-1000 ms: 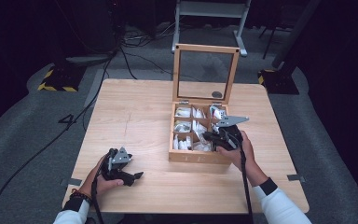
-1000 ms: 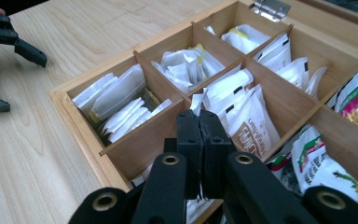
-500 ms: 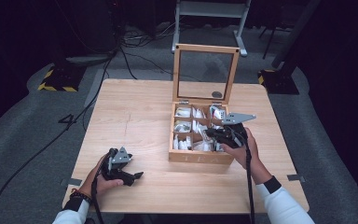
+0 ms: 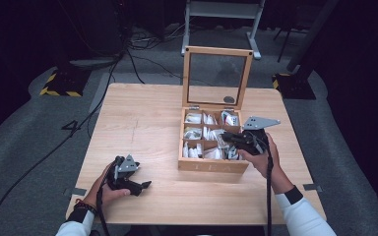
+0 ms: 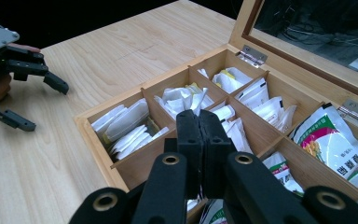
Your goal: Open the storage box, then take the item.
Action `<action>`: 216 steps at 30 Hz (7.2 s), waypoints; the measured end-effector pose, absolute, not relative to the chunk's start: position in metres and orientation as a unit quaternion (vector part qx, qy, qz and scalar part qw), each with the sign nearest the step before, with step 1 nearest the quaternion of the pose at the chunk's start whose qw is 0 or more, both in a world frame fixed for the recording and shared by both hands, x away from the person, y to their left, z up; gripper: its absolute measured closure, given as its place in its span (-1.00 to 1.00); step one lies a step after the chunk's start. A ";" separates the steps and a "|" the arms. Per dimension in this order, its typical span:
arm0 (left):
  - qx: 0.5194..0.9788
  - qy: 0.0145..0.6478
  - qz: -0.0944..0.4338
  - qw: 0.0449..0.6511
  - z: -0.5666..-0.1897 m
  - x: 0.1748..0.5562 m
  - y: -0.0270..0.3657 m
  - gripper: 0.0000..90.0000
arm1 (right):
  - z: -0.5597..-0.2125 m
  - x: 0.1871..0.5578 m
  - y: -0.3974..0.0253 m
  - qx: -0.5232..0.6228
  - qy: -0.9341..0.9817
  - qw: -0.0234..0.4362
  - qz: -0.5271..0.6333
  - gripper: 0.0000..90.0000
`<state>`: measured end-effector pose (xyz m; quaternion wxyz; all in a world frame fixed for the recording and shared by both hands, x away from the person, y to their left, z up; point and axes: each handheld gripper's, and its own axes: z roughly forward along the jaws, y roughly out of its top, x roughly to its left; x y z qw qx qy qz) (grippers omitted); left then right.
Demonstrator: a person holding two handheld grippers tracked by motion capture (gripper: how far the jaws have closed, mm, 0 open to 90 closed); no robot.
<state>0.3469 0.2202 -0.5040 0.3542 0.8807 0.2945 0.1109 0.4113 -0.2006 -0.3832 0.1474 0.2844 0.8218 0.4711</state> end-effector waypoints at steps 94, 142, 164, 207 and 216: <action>0.876 0.309 0.117 0.352 -0.504 0.345 0.220 -0.67 | -0.433 0.339 -0.203 0.172 0.871 0.112 0.446 0.32; 0.809 0.353 0.146 0.448 -0.414 0.493 0.145 -0.60 | -0.375 0.477 -0.266 0.301 0.816 0.209 0.446 -0.32; 0.810 0.397 0.173 0.396 -0.407 0.570 0.085 -0.58 | -0.394 0.561 -0.268 0.409 0.783 0.186 0.430 -0.27; 0.805 0.425 0.119 0.396 -0.418 0.593 0.067 -0.38 | -0.407 0.592 -0.252 0.444 0.767 0.138 0.442 -0.18; 0.807 0.414 0.127 0.402 -0.414 0.587 0.076 -0.17 | -0.404 0.588 -0.253 0.448 0.764 0.138 0.444 -0.08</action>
